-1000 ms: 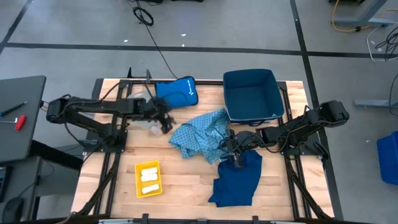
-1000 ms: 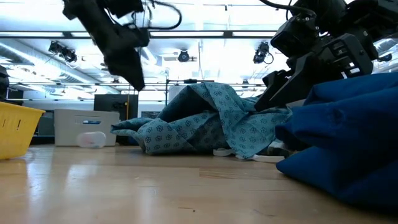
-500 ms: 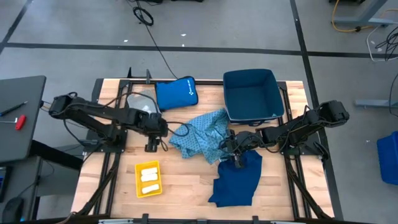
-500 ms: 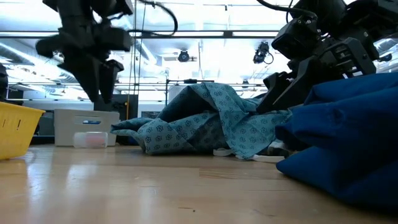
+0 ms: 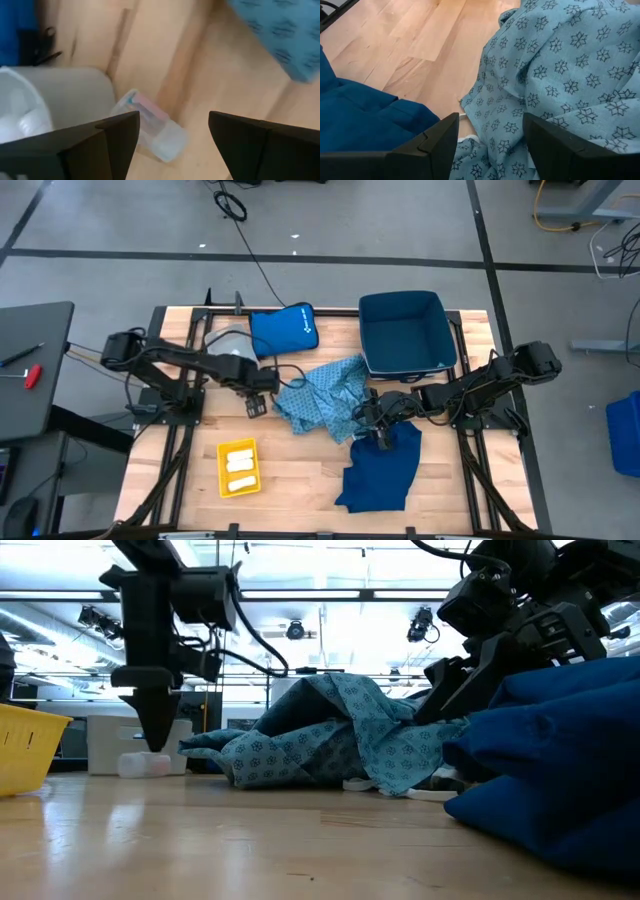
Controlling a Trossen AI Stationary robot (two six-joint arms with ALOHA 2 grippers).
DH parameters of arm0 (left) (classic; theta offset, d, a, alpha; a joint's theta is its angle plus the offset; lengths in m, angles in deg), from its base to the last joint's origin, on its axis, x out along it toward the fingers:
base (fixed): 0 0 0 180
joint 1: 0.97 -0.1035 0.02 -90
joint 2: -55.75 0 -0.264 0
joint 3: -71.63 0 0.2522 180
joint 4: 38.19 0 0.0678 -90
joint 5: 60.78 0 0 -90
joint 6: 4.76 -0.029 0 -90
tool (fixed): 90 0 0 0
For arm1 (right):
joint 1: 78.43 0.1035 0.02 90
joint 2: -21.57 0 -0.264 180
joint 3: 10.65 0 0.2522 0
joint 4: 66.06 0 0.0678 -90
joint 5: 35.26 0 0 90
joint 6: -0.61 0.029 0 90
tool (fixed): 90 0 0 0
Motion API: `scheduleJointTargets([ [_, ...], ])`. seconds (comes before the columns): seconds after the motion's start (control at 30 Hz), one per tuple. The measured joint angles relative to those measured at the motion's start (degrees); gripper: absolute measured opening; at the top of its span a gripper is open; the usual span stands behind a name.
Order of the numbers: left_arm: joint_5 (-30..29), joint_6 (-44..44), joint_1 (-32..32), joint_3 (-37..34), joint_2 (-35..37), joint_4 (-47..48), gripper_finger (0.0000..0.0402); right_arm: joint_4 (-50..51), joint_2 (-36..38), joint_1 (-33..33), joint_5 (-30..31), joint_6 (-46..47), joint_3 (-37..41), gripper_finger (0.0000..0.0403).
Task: Pick & place medical supplies in basket/bin
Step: Put the white pill bottle into the gray bin
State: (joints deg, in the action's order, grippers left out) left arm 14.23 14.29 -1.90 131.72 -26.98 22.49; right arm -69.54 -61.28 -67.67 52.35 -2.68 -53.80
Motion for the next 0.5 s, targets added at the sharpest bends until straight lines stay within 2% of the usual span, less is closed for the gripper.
scheduleJointTargets([
  [0.13,-0.4,3.5,-0.9,0.0,-0.7,0.2,0.0244,0.0,0.0,0.0,0.0,0.0,0.0,0.0229],
  [0.37,2.9,8.3,-1.8,0.0,-0.7,1.5,0.0244,0.3,0.0,0.0,0.0,0.0,0.0,0.0229],
  [0.5,2.3,9.8,-1.8,0.0,-0.7,3.1,0.0244,0.3,0.0,0.0,0.1,0.0,0.0,0.0229],
])
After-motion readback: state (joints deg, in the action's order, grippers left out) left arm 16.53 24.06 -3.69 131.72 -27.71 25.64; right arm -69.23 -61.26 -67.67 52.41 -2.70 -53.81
